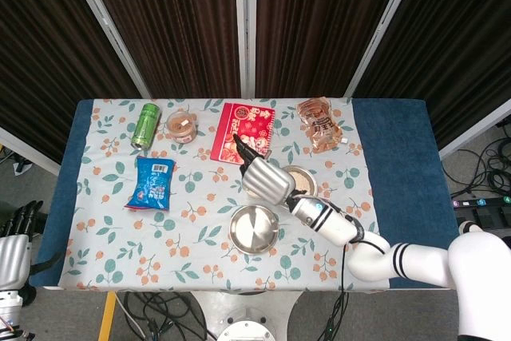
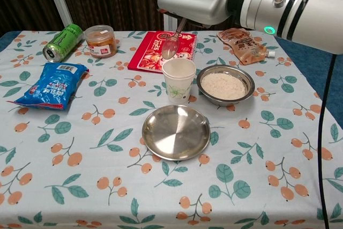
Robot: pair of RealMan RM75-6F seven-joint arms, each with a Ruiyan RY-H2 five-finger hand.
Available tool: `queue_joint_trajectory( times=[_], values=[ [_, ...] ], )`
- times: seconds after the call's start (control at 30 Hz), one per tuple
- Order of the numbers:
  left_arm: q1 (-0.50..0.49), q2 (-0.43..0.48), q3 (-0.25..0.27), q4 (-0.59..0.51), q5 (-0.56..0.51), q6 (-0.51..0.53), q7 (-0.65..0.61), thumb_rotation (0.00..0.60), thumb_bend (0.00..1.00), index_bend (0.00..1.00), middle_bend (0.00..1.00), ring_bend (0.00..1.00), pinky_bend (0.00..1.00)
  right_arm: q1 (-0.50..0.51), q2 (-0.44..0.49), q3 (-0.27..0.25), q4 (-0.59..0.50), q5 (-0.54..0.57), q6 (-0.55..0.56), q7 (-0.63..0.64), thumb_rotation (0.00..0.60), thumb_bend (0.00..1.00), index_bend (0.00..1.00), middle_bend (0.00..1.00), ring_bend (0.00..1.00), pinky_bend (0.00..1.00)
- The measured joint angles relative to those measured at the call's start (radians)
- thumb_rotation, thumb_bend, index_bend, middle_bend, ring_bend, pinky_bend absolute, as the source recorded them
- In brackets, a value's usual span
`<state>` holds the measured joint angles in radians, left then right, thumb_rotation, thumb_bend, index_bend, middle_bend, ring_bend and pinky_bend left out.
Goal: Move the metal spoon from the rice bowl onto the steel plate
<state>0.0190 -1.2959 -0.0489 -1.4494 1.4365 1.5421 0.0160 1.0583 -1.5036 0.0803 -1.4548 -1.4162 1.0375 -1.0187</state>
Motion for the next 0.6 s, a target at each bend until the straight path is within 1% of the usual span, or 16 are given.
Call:
queue_joint_trajectory(
  times=[0.13, 0.23, 0.37, 0.6],
  values=[
    [0.002, 0.001, 0.002, -0.010, 0.007, 0.008, 0.006, 0.600, 0.06, 0.12, 0.18, 0.12, 0.21, -0.062, 0.032, -0.019, -0.114, 0.008, 0.021, 0.076, 0.600, 0.33, 0.59, 0.52, 0.17, 0.03],
    [0.006, 0.002, 0.004, -0.013, 0.009, 0.014, 0.005, 0.600, 0.06, 0.12, 0.18, 0.12, 0.21, -0.099, 0.021, -0.052, -0.134, 0.014, 0.017, 0.122, 0.600, 0.33, 0.59, 0.52, 0.17, 0.02],
    [0.010, 0.003, 0.006, -0.013, 0.011, 0.020, 0.002, 0.600, 0.06, 0.12, 0.18, 0.12, 0.21, -0.120, -0.039, -0.071, -0.103, 0.011, 0.010, 0.151, 0.600, 0.33, 0.57, 0.51, 0.17, 0.01],
    [0.018, -0.002, 0.008, -0.003, 0.010, 0.024, -0.012, 0.600, 0.06, 0.12, 0.18, 0.12, 0.21, -0.147, -0.165, -0.097, 0.001, -0.005, -0.028, 0.178, 0.600, 0.33, 0.55, 0.50, 0.17, 0.01]
  ],
)
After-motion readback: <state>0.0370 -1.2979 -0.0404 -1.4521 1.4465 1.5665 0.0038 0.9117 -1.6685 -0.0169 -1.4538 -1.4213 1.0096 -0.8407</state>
